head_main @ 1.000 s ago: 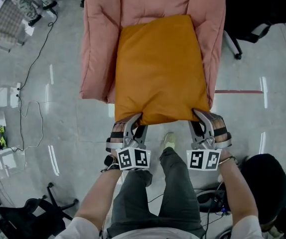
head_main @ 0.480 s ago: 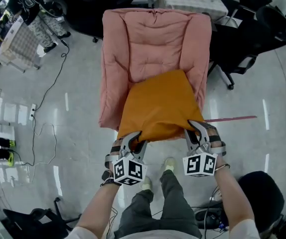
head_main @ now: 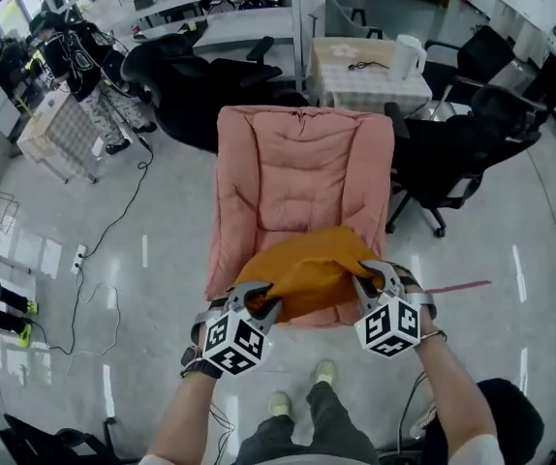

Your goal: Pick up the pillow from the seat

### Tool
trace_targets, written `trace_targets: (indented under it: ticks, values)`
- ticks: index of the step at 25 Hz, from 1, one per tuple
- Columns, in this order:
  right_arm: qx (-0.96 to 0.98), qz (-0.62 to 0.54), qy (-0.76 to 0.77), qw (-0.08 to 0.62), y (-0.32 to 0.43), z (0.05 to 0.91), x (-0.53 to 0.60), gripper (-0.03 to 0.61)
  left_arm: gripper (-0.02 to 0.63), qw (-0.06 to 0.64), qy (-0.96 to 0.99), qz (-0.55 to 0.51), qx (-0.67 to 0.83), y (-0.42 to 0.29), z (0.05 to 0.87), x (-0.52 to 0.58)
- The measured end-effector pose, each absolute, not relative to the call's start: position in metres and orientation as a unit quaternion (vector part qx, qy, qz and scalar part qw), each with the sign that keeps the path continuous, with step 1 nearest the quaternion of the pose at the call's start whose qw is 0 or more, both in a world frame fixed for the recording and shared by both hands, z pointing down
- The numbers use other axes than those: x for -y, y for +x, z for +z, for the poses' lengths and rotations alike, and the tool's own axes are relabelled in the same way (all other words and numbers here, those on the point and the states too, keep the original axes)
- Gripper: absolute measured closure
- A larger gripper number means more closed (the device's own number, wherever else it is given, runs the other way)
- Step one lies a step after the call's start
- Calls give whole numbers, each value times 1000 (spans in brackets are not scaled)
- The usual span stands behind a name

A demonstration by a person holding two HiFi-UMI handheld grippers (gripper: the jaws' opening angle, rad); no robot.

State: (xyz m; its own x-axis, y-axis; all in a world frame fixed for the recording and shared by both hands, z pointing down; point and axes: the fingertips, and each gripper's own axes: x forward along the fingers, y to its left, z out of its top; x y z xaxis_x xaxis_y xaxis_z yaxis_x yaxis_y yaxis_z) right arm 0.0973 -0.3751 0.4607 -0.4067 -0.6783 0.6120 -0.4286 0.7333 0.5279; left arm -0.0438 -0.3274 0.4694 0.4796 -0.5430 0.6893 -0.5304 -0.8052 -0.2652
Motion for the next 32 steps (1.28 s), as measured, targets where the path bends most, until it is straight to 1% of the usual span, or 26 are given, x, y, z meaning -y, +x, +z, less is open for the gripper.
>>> trace_targets:
  ticks: [4, 10, 19, 23, 32]
  values:
    - [831, -147, 326, 427, 96, 414, 394, 515, 503, 2, -862, -405, -304, -45, 421, 347]
    - [832, -147, 313, 433, 92, 343, 387, 515, 503, -15, -866, -414, -280, -47, 345, 341]
    - [823, -192, 327, 424, 83, 246, 389, 515, 511, 41, -871, -398, -285, -55, 249, 340]
    - [819, -211, 333, 416, 82, 223, 390, 515, 515, 58, -871, -395, -288, -55, 228, 341]
    - [813, -215, 338, 422, 75, 214, 373, 515, 528, 68, -872, -394, -282, -62, 213, 324]
